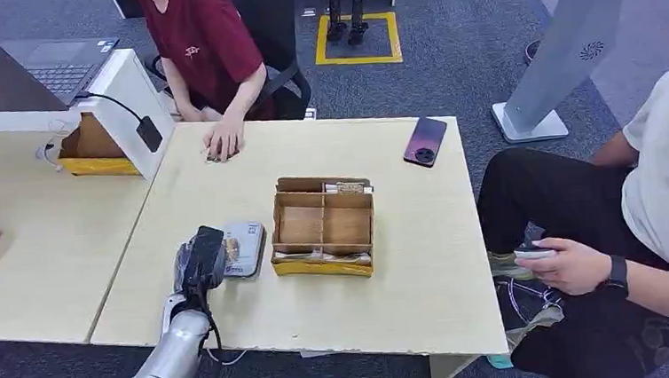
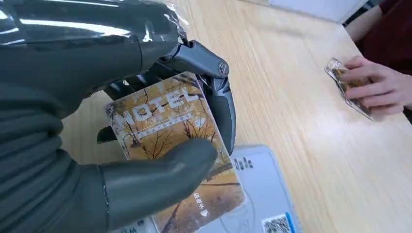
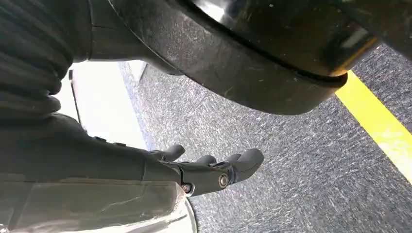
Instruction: Pass the card to the sensor for recognition and then transmit it.
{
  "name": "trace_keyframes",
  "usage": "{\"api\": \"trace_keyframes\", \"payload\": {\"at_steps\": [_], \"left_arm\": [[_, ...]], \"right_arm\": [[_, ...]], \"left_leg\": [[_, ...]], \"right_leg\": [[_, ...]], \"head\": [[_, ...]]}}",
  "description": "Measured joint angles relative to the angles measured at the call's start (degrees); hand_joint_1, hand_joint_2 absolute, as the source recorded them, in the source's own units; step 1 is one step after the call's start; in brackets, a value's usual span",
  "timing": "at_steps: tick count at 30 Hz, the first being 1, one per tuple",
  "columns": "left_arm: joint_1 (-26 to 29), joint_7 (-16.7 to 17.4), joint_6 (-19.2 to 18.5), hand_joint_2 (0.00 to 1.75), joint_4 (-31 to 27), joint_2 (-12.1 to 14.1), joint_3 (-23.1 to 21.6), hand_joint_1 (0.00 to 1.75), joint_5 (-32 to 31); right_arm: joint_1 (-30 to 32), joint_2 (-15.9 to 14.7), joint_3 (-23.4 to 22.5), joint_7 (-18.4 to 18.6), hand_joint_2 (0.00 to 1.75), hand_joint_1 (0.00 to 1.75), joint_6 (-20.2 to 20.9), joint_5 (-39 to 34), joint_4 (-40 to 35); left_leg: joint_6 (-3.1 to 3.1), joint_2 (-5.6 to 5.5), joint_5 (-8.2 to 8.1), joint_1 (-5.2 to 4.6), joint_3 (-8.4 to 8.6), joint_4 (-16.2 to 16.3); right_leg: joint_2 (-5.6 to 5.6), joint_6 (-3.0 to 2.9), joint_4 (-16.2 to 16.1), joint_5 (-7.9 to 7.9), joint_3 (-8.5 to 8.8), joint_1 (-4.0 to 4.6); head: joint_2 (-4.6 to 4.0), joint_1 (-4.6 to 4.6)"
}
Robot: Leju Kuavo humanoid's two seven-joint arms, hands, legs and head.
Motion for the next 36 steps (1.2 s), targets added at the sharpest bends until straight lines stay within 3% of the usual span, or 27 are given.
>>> {"api": "trace_keyframes", "payload": {"at_steps": [5,18,23,32,36], "left_arm": [[-0.7,3.3,6.9,1.75,2.3,0.1,-0.1,1.75,-10.4],[-2.2,4.5,8.3,1.75,6.3,0.1,-0.1,1.75,-14.0],[-2.2,0.9,4.2,1.75,6.3,-0.1,0.3,1.75,-10.5],[-2.1,-0.8,2.4,1.75,6.1,-0.4,1.2,1.75,-9.1],[-0.4,-8.4,-0.9,1.75,3.4,-1.1,2.8,1.75,-1.1]], "right_arm": [[-0.1,0.0,0.0,0.0,1.75,0.00,0.2,0.6,0.0],[-0.5,0.1,0.0,0.0,1.75,0.00,0.2,0.7,0.0],[-0.5,0.1,0.0,0.0,1.75,0.00,0.1,0.9,-0.1],[-0.5,0.1,0.0,0.0,1.75,0.00,0.0,0.9,-0.2],[-0.5,0.1,0.0,-0.2,1.75,0.00,0.0,1.5,-0.3]], "left_leg": [[0.00,0.00,0.00,0.00,0.03,0.0],[-0.02,-0.01,0.01,0.00,0.17,0.0],[-0.02,-0.05,0.02,0.00,0.18,0.0],[-0.02,-0.07,0.02,0.00,0.20,0.0],[-0.02,-0.06,0.03,0.00,0.21,0.0]], "right_leg": [[0.00,0.00,0.0,0.00,0.02,0.00],[0.00,-0.01,0.0,0.00,0.19,0.00],[-0.03,-0.01,0.0,0.00,0.22,0.00],[-0.05,0.00,0.0,0.01,0.25,0.00],[-0.03,-0.01,0.0,0.01,0.24,0.00]], "head": [[0.00,-0.02],[0.00,-0.02],[0.00,-0.02],[0.00,-0.02],[0.00,-0.02]]}}
